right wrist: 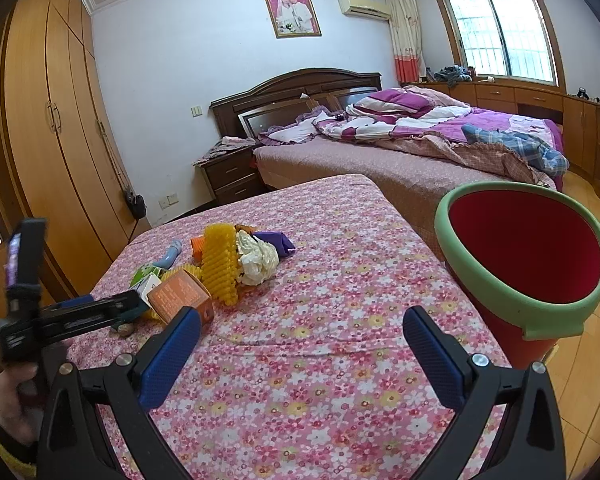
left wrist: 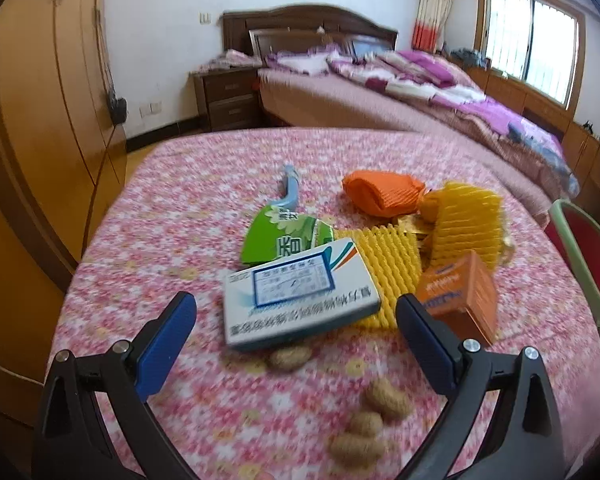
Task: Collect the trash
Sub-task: 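Reach the left gripper to the white-and-blue medicine box and grasp it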
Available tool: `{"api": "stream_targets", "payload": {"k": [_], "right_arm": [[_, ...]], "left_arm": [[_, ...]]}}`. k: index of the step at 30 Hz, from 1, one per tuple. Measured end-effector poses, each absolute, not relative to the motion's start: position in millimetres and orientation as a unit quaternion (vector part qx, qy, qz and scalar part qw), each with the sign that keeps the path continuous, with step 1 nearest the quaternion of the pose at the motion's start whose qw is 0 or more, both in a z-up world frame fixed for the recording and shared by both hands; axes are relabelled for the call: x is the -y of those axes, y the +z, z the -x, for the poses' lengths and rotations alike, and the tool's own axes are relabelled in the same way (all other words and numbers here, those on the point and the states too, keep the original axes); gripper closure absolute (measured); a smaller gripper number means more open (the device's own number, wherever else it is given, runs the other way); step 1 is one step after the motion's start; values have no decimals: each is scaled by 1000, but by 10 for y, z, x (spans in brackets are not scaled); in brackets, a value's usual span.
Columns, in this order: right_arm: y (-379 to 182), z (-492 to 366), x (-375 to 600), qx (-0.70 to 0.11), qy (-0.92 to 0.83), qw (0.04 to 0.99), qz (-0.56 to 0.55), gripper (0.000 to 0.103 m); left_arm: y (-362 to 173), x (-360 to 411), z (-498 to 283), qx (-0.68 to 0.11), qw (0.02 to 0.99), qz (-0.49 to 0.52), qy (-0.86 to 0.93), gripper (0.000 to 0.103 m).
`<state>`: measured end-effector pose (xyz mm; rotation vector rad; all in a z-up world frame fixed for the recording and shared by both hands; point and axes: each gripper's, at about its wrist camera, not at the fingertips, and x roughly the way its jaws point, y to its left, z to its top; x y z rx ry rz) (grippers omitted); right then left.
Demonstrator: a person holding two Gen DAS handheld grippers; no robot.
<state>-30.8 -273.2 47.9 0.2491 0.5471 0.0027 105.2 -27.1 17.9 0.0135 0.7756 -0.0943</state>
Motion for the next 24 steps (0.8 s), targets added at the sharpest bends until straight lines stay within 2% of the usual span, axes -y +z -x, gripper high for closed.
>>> {"api": "stream_targets", "payload": {"k": [6,8,12,15,17,19,24], "right_arm": [[426,216,2773,-285,8,950,-130,0],[413,180,2775,-287,10,949,-131,0],[433,112,2755,-293,16,947,-132,0],[475,62,2695,-295,24,947,-126,0],[496,23,2643,-296,26,947,-119,0],[526,-16,2575,-297,33,947,-114,0],[555,-66,2458,-297,46,947,-115,0]], "left_arm": [[80,318,-1291,-405,914,-2,-41,7],[49,297,-1320,-412,910,4,-34,15],[55,287,-1318,-408,912,14,-35,19],[111,258,-1269,-395,916,21,-59,33],[165,245,-1225,-385,920,27,-76,48],[223,234,-1177,-377,922,25,-87,54],[241,160,-1153,-393,914,28,-93,51]]}}
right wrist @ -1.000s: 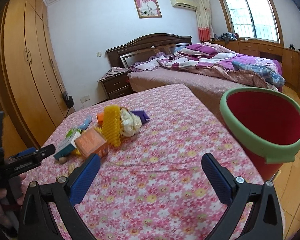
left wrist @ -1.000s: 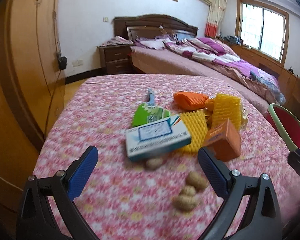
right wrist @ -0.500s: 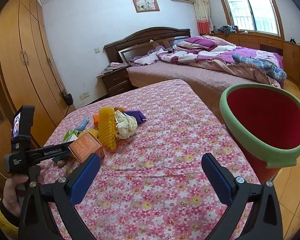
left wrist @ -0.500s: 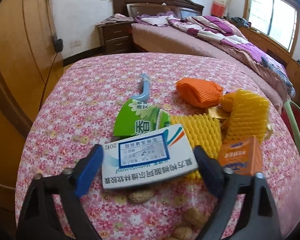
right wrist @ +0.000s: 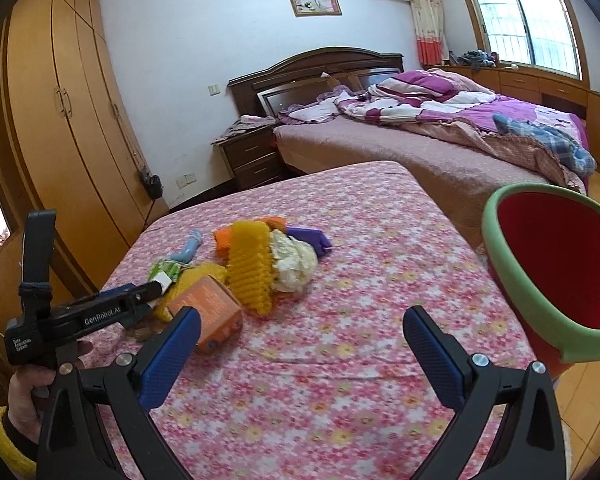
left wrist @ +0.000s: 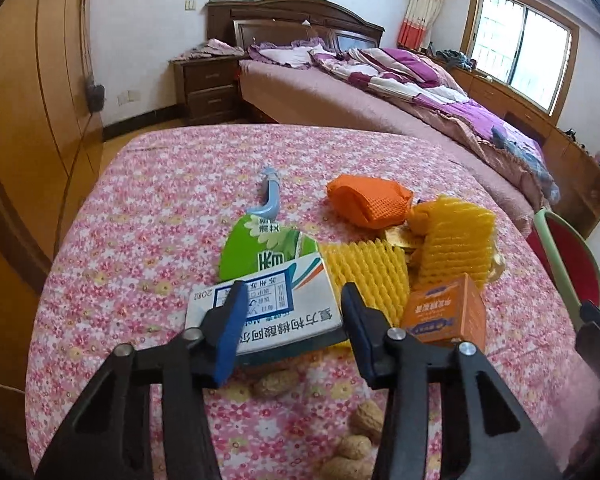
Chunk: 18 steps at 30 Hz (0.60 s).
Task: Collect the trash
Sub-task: 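Reach the left gripper to the white-and-blue medicine box and grasp it, then grasp the orange small box with the right gripper while the left holds the medicine box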
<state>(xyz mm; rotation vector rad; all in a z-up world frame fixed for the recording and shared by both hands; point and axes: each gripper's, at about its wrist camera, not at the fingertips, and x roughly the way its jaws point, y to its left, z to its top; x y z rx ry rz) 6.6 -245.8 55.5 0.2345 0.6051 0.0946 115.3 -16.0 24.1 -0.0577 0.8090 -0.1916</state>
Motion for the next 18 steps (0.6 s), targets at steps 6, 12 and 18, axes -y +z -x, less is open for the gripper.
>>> {"api": "stream_targets", "payload": {"k": [6,12,18], "right_arm": [[538,-76,2377,-306,56,944,-109,0],[540,-70,2369,-306,57,944,-109,0],[522,-109,2371,-311,59,942,-110,0]], "left_arm": [[172,131,-1157,-410,910,-4,-58,27],[-14,13,-1315,-440,898,3,-24,12],[-103,-137,-1439,-451,891,54,-28,9]]}}
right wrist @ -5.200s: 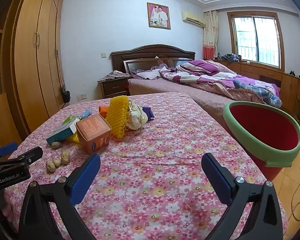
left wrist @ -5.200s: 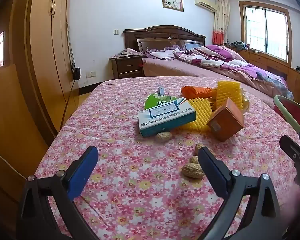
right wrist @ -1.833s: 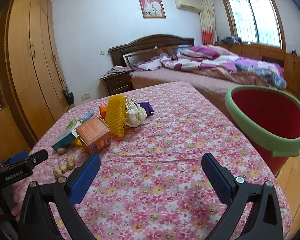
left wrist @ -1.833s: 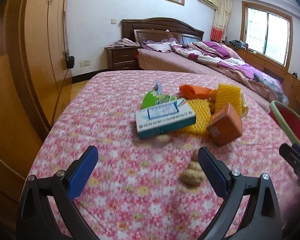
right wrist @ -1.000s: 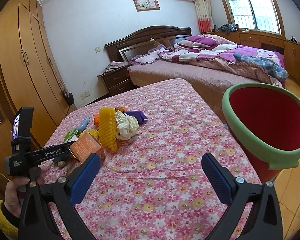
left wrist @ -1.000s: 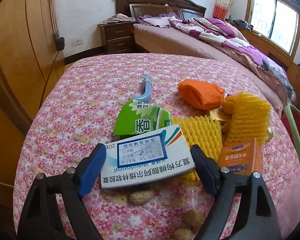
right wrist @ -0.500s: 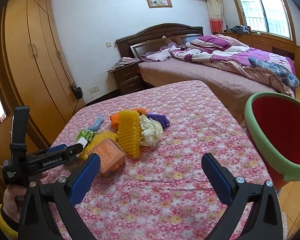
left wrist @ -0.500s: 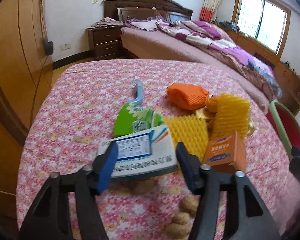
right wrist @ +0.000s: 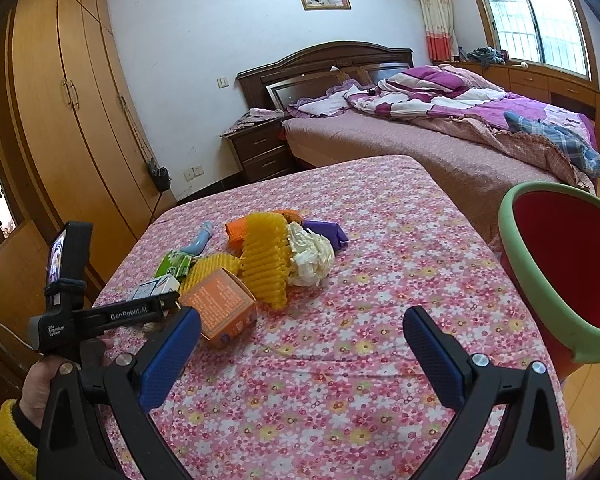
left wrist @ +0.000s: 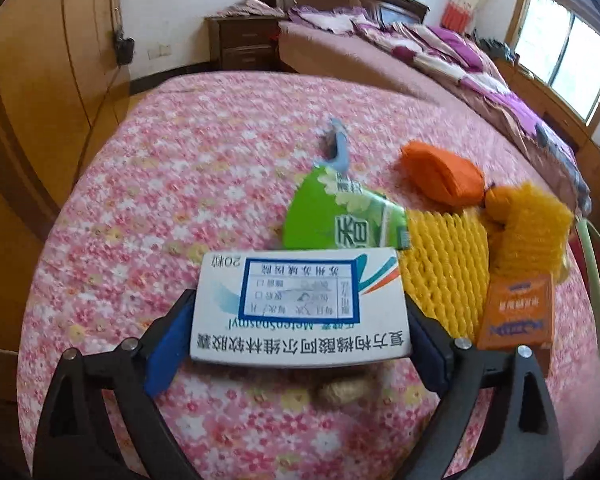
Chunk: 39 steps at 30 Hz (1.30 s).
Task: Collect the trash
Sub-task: 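Grasp the orange small box with the right gripper while the left holds the medicine box, then carry both boxes over the red bucket and open both grippers to drop them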
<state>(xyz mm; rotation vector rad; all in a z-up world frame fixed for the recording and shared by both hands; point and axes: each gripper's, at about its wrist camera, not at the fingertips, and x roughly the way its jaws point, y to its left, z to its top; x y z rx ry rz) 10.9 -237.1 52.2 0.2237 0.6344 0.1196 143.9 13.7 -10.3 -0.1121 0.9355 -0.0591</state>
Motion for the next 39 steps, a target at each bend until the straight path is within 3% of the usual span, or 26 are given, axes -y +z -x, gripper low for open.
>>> {"api": "stream_targets", "payload": {"k": [12,21,23,29,39], "right_arm": [[521,-358,2058,-341,95,930,-99,0],[341,-711,1577,-378,101,918,-72,0],[312,-759,1547,-381,94,917,-72,5],[202,-827,1543,-402,76,910,-74,37],[419,-553,1706,-377,64,920,-87,37]], "left_arm": [[317,-217,-1118,-383,923,4,-32,13],[338,-479,-1128,-385,922,17,-40,13],[314,-505,-1140,-389,920,25,-50,13],[275,-494,-1166,-389,917,37,-79,13],[379,-416,-1011,-377,921,32,-96,13]]}}
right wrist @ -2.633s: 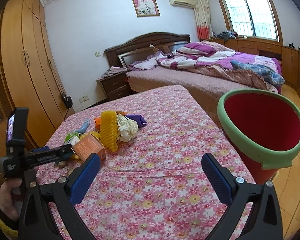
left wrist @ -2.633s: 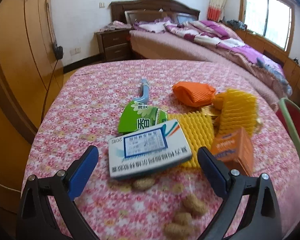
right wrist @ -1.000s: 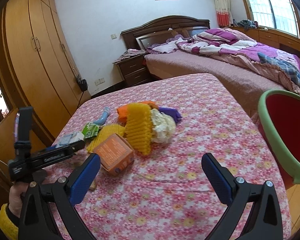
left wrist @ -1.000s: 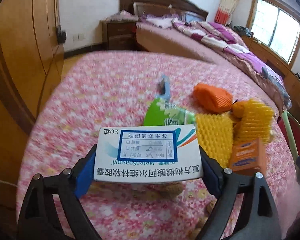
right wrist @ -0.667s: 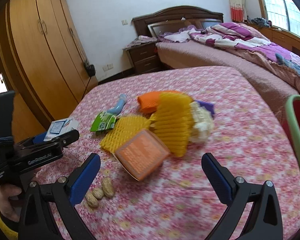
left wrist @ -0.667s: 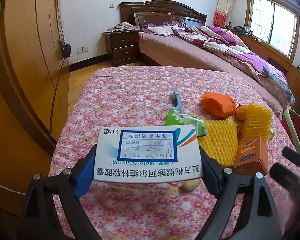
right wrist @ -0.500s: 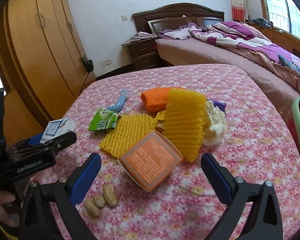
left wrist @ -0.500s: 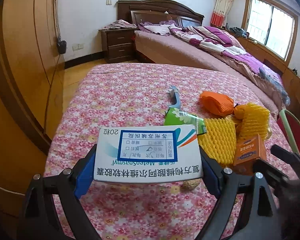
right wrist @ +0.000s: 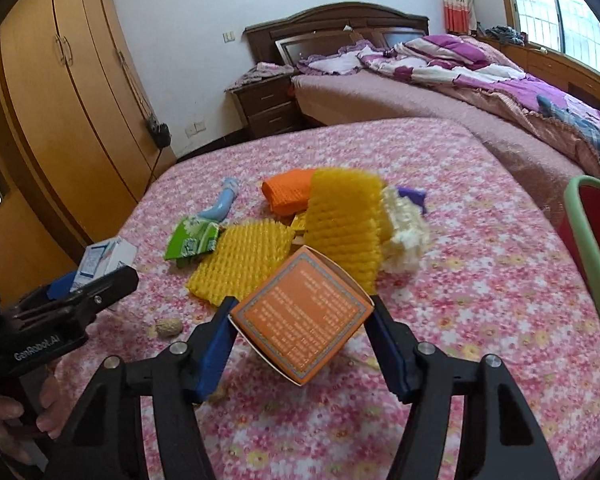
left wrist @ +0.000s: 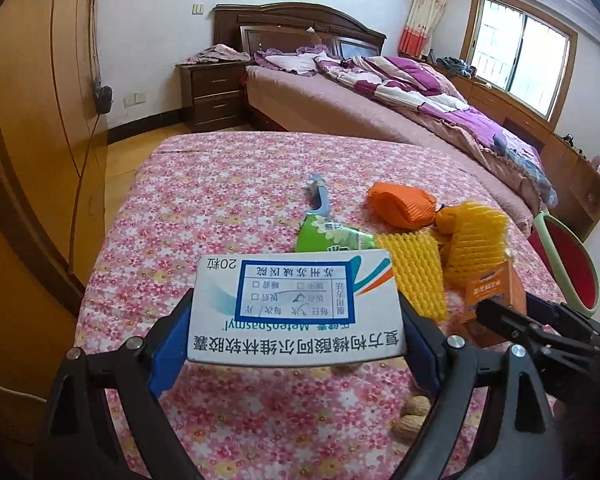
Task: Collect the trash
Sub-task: 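Carry both boxes over the red bucket and open both grippers to drop them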
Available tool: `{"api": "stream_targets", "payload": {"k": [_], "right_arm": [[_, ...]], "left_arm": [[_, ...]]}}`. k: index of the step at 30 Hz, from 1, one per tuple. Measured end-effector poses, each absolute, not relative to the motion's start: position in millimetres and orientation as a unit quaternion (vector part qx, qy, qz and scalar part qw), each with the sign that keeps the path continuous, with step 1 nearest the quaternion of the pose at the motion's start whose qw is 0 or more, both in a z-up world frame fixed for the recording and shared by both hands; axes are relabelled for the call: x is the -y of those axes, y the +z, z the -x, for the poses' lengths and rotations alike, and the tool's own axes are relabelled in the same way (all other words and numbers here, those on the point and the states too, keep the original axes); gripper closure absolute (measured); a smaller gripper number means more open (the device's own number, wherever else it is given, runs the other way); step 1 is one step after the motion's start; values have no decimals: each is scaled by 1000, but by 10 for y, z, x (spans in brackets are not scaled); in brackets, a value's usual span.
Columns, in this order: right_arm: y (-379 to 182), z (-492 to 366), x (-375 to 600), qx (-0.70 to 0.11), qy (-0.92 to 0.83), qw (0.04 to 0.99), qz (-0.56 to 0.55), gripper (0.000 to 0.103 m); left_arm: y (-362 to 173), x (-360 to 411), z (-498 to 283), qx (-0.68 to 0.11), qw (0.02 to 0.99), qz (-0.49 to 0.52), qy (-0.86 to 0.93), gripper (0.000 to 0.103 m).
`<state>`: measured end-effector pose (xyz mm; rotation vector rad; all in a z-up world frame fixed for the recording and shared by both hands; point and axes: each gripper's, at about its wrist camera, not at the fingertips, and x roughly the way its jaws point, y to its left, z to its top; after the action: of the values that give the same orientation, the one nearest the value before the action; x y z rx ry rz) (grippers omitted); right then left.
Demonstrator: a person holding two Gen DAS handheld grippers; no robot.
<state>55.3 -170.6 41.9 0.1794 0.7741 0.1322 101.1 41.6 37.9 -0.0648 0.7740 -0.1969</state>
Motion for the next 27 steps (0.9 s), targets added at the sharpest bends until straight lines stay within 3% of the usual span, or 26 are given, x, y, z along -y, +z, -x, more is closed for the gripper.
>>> {"api": "stream_targets", "payload": {"k": [14,27], "right_arm": [[975,-136,2153,-322,62,938,-115,37],[1242,100,3014,-294,-11,948,-120,37]], "left_arm": [[770,-203,-833,-365,921,58,-127,13],[1073,717,-888,-358,911,28,-203,13]]}}
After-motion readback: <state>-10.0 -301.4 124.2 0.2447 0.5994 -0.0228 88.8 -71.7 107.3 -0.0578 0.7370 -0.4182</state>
